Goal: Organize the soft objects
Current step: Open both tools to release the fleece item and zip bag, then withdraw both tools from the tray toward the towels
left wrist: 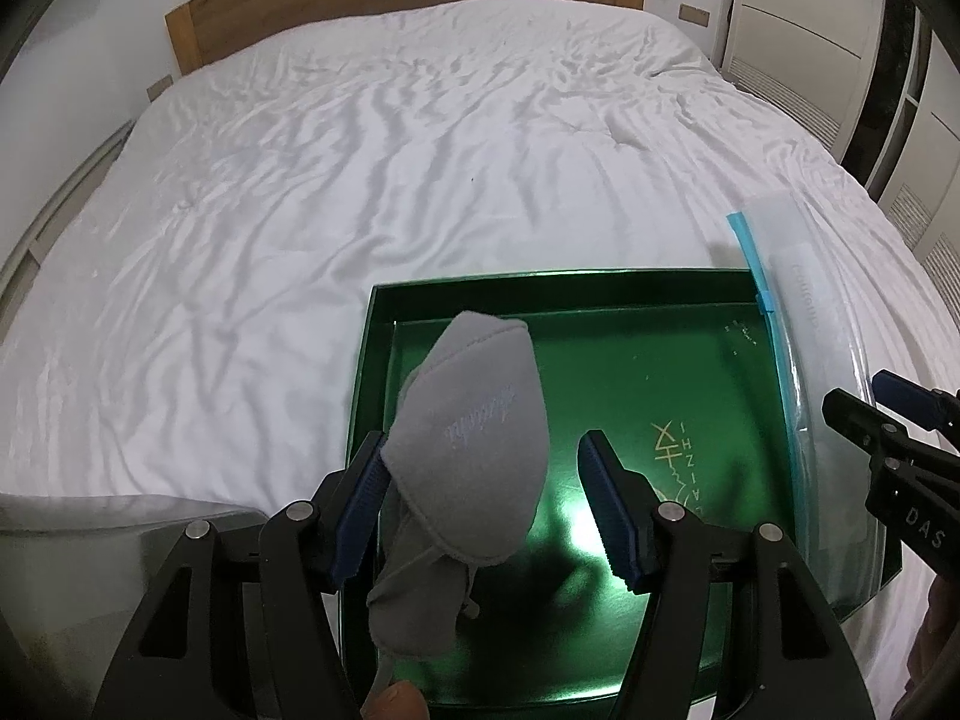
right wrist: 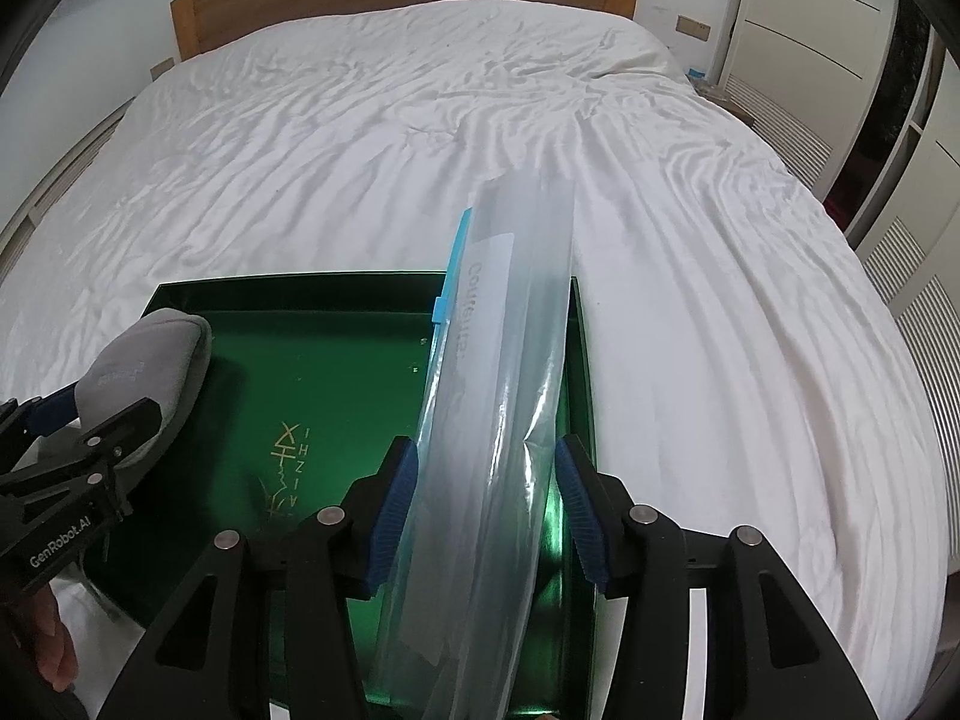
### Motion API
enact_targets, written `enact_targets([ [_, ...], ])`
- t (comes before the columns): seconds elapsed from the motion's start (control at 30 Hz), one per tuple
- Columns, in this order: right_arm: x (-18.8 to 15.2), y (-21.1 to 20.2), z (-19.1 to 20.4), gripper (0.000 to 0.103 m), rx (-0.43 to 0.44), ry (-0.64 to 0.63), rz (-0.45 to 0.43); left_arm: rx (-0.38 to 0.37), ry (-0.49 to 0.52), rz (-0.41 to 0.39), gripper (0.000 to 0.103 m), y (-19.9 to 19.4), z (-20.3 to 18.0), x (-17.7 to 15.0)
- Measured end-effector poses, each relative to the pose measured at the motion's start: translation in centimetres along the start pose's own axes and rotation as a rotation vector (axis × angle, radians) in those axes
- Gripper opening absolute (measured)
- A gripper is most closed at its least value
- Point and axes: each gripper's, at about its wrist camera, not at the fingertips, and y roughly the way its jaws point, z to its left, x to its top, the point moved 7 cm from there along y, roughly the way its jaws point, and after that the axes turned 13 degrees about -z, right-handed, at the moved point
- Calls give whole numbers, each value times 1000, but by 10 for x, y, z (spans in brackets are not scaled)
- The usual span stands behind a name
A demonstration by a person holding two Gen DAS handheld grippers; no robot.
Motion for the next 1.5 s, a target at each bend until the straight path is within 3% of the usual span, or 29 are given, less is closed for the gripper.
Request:
enact_targets([
  [0.53,7,-17,12,51,37,-6,-22,-27,11,-53,58,-24,-25,10],
  [1.13,9,-56,19,51,-3,-15,-51,-80,11,-86,58,-67,-31,2],
  [1.5,-3,-99,26,51,-14,-35,-64,-143,-8,-113,58,-121,-28,-15],
])
